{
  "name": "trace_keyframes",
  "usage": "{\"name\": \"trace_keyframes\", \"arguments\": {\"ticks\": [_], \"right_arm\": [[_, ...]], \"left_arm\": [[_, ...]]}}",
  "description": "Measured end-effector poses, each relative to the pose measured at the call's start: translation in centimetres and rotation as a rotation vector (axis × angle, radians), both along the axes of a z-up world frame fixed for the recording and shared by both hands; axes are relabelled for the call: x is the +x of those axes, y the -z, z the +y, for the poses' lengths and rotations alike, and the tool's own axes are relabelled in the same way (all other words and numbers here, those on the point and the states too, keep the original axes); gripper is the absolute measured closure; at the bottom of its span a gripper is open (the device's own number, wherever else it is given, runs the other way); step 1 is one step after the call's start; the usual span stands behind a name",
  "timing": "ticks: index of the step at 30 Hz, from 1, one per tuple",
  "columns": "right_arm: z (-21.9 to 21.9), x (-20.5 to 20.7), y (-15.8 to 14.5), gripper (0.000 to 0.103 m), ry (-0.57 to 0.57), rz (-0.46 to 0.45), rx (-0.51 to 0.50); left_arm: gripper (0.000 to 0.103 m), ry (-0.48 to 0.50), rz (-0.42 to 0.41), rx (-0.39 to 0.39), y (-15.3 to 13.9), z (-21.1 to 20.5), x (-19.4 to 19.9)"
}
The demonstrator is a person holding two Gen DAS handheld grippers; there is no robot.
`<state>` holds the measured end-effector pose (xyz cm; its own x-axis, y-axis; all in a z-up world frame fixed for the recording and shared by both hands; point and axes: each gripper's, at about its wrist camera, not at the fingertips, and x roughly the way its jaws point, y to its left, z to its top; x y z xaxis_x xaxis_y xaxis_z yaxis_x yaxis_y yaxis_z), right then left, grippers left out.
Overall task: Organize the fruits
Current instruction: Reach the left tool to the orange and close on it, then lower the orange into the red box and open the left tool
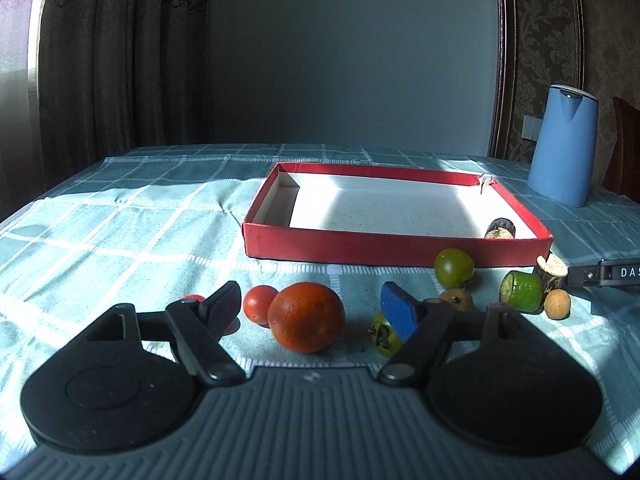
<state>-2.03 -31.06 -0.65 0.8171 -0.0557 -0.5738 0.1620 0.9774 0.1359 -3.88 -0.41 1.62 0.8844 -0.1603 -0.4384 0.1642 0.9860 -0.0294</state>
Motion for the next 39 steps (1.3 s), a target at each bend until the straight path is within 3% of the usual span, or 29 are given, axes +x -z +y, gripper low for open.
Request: {"name": "trace_keyframes", "arguments": {"ticks": [5,8,13,17,22,33,39], "right_arm": [[0.0,0.0,-0.1,0.005,0.0,0.001,0.003],[0.0,0.0,-0.1,0.005,0.0,0.001,0.002],[0.1,0.0,0.0,0.005,0.001,-0.001,0.007],[0.0,0.0,0.0,0.005,0.0,-0.002,0.011],[0.0,0.0,0.0,0.005,0.0,0.0,0.008],[0.0,0.1,-0.1,0.004,0.0,0.001,0.006],[0.0,0.1,-0.1,0.004,0.0,0.001,0.005]], "left_arm": [[0.055,0.006,0.056,0.001,0.4,0.0,0.8],[0.062,0.003,0.085,0.007,0.6,-0.1,1.3],[0.063,0.007,0.076,0.01,0.6,-0.1,1.1],[0.063,0.018,-0.002,-0.014,0.1,0.2,-0.2],[0.063,0.018,-0.049,0.036,-0.7,-0.8,-0.6],[0.063,-0.041,-0.023,0.041,-3.5,-2.1,6.3],[0.061,-0.079,0.045,0.043,-2.3,-1.7,10.5]]}}
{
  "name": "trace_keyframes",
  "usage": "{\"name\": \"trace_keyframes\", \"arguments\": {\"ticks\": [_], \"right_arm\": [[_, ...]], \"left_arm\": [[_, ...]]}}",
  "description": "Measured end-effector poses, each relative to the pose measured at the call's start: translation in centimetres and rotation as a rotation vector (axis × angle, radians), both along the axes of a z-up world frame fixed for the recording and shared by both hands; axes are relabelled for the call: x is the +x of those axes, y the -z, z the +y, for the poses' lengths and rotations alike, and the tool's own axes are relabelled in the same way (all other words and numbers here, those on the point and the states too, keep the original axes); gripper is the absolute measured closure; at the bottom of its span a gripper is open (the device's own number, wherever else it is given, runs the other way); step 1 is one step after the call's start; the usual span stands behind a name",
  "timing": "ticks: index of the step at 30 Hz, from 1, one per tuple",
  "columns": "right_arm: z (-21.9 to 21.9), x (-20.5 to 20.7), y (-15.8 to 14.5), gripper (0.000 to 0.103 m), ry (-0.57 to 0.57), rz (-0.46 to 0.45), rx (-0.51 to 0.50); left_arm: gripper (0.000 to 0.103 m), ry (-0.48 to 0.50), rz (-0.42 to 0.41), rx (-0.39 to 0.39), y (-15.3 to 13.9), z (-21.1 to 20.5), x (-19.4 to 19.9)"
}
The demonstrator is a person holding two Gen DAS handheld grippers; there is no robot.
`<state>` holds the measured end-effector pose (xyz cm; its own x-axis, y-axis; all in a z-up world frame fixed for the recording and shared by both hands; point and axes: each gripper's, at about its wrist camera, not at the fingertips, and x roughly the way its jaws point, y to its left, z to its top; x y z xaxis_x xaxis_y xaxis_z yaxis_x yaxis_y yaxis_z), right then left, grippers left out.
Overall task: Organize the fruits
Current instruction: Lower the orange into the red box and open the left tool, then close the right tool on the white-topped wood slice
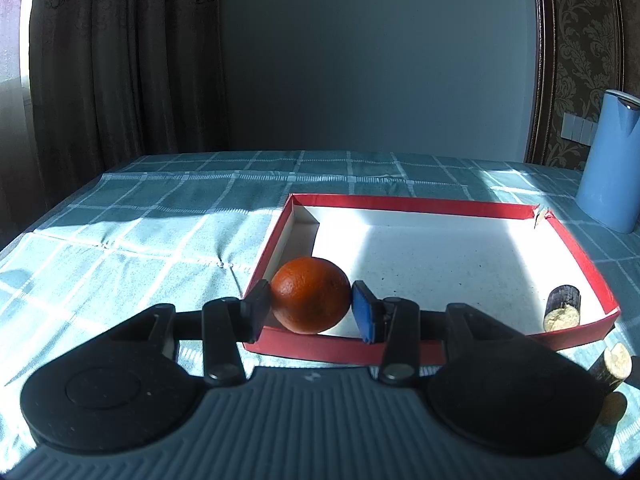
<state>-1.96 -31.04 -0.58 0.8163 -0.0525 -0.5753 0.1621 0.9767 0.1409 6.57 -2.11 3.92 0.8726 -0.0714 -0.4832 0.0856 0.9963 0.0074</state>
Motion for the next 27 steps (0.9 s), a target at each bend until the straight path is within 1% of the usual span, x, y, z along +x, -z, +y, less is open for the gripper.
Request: {"name": "trace_keyframes", "arguments": {"ticks": [2,3,5,6,8,10,11,13,15,17,19,22,23,25,27], "right_arm": [[0.0,0.0,0.0,0.004,0.0,0.0,-0.001],[0.0,0.0,0.0,0.004,0.0,0.0,0.0],[0.0,0.0,0.0,0.004,0.0,0.0,0.0],[0.0,0.0,0.0,0.004,0.0,0.001,-0.001],[0.1,0.1,0.0,0.004,0.0,0.0,0.0],[0.0,0.0,0.1,0.004,-0.001,-0.002,0.006],[0.0,0.0,0.1,0.004,-0.001,-0.004,0.01],[-0.4,-0.1,0.1,0.004,-0.001,-0.015,0.033],[-0.7,-0.2,0.0,0.003,0.0,-0.026,0.057],[-1.0,-0.4,0.0,0.004,0.001,-0.039,0.077],[-1.2,-0.6,-0.1,0.004,0.0,-0.055,0.094],[-1.6,-1.4,-0.4,0.004,-0.022,-0.119,0.14],[-1.7,-1.4,-0.4,0.004,-0.039,-0.131,0.153],[-1.2,-1.5,-0.6,0.004,-0.082,-0.142,0.148],[0.1,-1.6,-0.9,0.004,-0.155,-0.158,0.1]], "left_arm": [[0.058,-0.017,0.013,-0.006,0.5,0.3,0.5],[0.043,-0.029,0.024,0.002,0.7,0.3,0.7],[0.032,-0.005,0.005,0.01,0.9,0.1,0.4],[0.027,-0.008,-0.006,0.019,1.0,0.0,0.1],[0.026,-0.007,-0.025,0.047,1.0,-0.4,-0.5],[0.025,0.012,-0.036,0.039,0.8,-0.4,-1.4],[0.022,0.02,-0.048,0.035,0.6,-0.2,-2.1],[0.015,0.006,-0.078,0.032,0.1,0.2,-3.8],[0.006,0.0,-0.121,0.0,-0.4,1.1,-5.7],[0.0,-0.004,-0.137,-0.034,-0.5,2.2,-7.5],[0.0,-0.021,-0.168,-0.04,-0.3,3.1,-9.1],[0.0,-0.075,-0.191,-0.031,0.5,4.7,-10.3],[0.0,-0.098,-0.189,-0.046,0.7,5.3,-10.4],[0.0,-0.127,-0.18,-0.102,0.7,6.6,-10.5],[0.0,-0.142,-0.166,-0.142,0.9,7.4,-10.4]]}}
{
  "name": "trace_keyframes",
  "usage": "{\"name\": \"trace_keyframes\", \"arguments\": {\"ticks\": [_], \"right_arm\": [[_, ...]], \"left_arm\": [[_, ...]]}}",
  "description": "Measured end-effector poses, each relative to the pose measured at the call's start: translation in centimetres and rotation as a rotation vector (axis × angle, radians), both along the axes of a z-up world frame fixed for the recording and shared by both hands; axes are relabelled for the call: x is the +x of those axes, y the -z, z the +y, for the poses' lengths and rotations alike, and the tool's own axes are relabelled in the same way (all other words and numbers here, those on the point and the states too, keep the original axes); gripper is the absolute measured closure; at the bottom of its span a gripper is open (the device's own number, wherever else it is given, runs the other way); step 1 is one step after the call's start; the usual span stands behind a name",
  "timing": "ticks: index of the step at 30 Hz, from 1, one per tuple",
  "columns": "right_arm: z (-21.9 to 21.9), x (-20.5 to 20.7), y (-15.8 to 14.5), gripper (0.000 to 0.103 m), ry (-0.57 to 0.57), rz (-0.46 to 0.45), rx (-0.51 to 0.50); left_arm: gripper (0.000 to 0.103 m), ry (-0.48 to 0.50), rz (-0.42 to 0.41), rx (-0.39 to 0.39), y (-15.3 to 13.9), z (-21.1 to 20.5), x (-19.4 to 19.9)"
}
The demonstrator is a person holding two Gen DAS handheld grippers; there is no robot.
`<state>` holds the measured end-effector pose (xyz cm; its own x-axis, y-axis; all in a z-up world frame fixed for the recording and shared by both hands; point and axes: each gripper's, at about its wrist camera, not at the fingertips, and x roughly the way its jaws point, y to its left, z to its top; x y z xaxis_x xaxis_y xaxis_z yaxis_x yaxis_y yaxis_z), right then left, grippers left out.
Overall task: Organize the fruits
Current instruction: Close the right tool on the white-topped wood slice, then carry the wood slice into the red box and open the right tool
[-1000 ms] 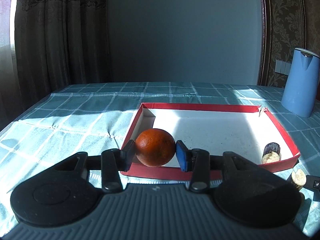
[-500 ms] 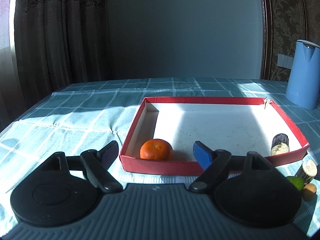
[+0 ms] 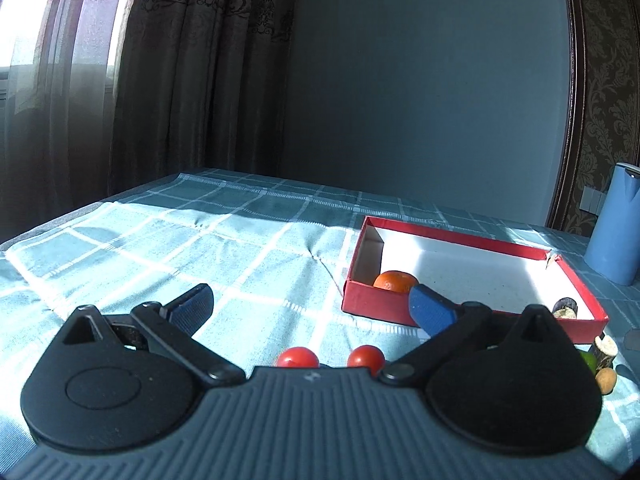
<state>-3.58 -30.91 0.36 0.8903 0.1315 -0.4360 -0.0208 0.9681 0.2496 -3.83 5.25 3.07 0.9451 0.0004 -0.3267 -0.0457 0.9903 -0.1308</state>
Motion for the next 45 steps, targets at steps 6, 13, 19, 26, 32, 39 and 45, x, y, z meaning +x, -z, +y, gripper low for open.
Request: {"name": "trace_keyframes", "arguments": {"ticks": [6,13,19,26,32,39,45], "right_arm": [[2.3,0.4,-0.2,0.039,-0.081,0.011,-0.099],[3.5,-0.2,-0.5,0.043,-0.148,-0.041,-0.132],[4.3,1.0,-0.1,0.045,-0.166,0.019,-0.159],[3.1,1.9,0.3,0.057,-0.161,0.059,-0.065],[3.1,1.9,0.4,0.068,-0.181,0.055,-0.039],[2.7,1.2,-1.3,0.068,-0.166,-0.01,-0.003],[2.3,3.9,-4.2,0.068,-0.125,-0.055,-0.05]], "left_arm": [[0.0,0.028,-0.01,0.021,0.0,-0.3,-0.4],[0.0,0.038,-0.027,0.035,0.1,-0.6,-0.5],[0.0,0.043,-0.02,0.033,0.1,-0.5,-0.4],[0.0,0.044,-0.008,0.024,0.2,-0.4,-0.2],[0.0,0.048,-0.007,0.021,0.2,-0.3,-0.2],[0.0,0.051,0.003,0.02,0.2,-0.4,-0.1],[0.0,0.052,0.0,0.022,0.2,-0.5,-0.1]]}}
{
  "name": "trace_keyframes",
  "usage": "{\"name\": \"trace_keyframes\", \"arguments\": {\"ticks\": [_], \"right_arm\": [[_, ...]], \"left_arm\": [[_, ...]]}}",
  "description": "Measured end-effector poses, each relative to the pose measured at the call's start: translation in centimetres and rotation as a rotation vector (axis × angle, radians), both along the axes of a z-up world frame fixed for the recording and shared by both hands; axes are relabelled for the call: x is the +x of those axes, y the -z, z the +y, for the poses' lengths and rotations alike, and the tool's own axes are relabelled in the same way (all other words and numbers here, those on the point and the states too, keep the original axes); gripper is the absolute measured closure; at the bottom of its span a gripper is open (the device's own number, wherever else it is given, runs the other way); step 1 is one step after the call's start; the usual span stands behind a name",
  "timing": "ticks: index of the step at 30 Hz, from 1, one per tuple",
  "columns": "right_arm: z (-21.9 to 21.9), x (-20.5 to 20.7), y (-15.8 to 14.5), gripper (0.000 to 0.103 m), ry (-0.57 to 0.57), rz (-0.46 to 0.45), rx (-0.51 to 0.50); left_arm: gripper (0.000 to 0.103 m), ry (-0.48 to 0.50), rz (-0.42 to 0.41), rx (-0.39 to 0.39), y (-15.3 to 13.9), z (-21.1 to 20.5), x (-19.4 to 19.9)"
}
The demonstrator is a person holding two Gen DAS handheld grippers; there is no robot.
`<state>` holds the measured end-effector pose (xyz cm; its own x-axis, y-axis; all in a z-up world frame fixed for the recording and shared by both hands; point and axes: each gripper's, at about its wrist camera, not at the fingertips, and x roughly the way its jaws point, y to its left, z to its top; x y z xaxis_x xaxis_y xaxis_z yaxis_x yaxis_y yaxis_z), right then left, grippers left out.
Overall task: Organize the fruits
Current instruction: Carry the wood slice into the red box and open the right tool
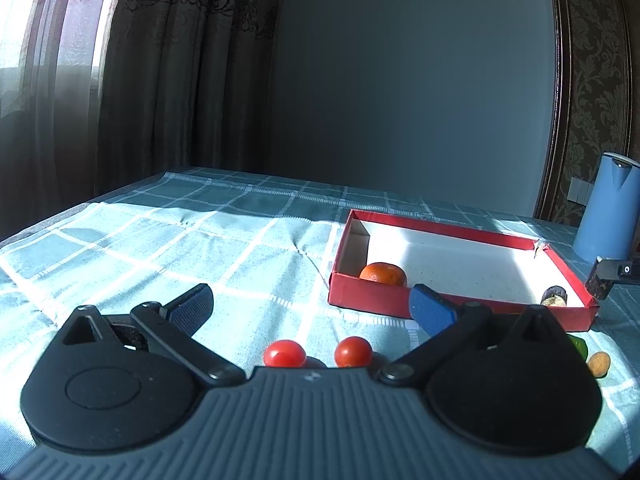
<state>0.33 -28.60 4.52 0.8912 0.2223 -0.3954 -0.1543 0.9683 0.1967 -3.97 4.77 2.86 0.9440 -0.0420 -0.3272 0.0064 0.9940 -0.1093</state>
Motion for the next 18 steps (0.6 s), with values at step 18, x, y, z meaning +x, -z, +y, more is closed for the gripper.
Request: {"name": "trace_keyframes", "arguments": {"ticks": [18], "right_arm": [[-2.1,-0.6,1.0,0.036,0.135,-0.017,0.003]], "left_arm": [[0.0,0.008,0.02,-0.004,0.1,0.1,0.1]]}}
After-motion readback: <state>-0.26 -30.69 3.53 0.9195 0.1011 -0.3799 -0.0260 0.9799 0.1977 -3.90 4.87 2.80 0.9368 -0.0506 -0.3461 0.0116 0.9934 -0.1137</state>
